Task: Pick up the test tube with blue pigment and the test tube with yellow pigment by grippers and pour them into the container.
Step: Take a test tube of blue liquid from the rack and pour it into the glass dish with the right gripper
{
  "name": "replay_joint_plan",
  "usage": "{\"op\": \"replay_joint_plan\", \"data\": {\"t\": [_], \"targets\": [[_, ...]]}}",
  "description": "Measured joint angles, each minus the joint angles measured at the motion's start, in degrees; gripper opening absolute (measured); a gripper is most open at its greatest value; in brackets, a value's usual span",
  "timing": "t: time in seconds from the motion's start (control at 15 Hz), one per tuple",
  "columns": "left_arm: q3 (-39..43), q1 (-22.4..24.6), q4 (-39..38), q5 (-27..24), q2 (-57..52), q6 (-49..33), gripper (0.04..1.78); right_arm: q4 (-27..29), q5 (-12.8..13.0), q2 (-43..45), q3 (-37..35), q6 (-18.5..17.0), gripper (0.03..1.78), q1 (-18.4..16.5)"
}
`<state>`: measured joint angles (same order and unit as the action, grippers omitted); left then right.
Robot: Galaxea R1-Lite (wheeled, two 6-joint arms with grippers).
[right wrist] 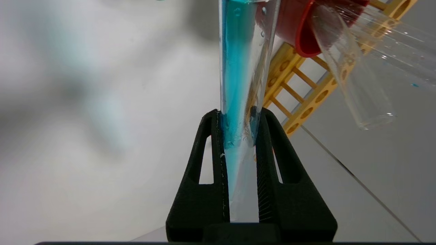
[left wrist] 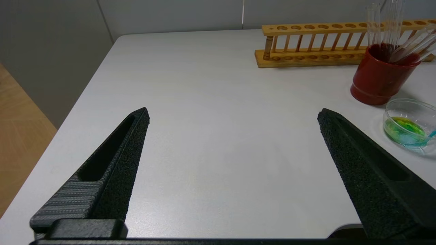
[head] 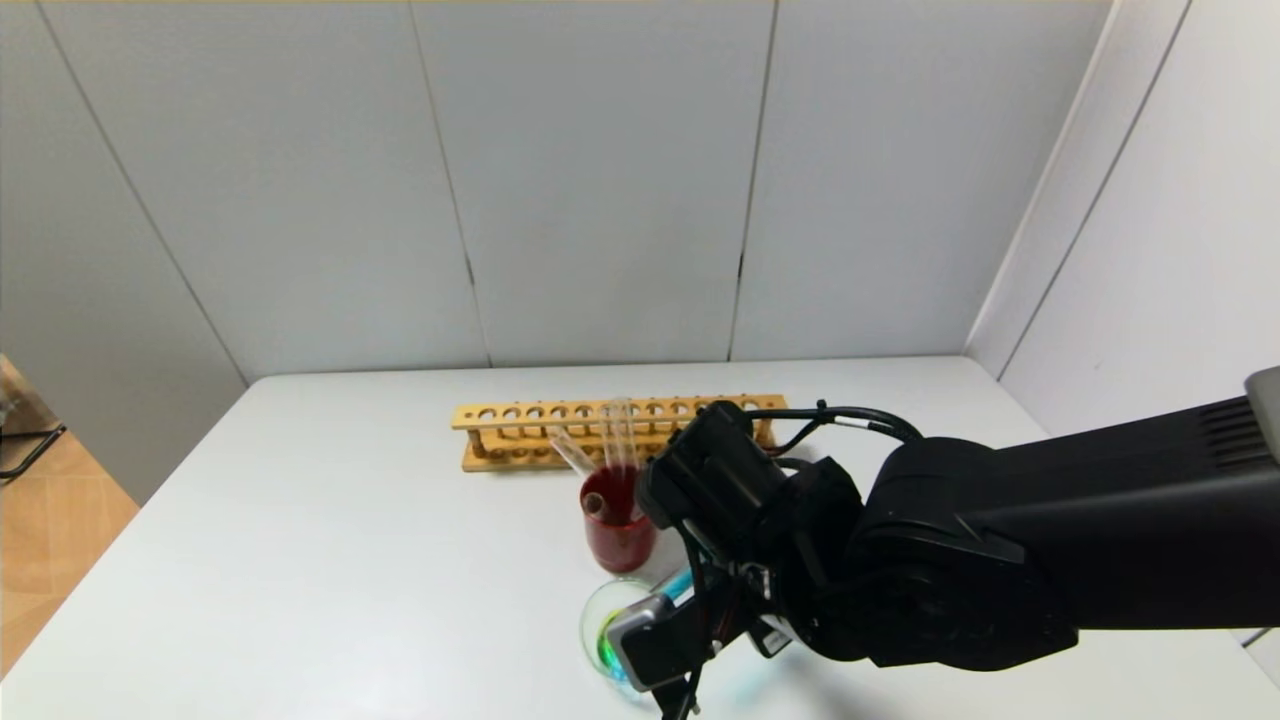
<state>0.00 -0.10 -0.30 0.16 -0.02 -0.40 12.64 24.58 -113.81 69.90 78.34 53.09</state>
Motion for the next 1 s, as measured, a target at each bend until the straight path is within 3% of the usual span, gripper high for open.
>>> {"op": "replay_joint_plan", "data": {"t": [0.73, 1.0], "targets": [[0.0, 0.0, 0.0, 0.0, 0.0, -0.01, 1.75, 9.18, -0.02, -2.23, 5.79, 0.52, 0.32, -0.67], [0.0, 0.0, 0.0, -0.02, 0.0, -0.04, 1.75, 12.61, -0.02, -4.51, 11.46, 0.79, 0.32, -0.67]]}}
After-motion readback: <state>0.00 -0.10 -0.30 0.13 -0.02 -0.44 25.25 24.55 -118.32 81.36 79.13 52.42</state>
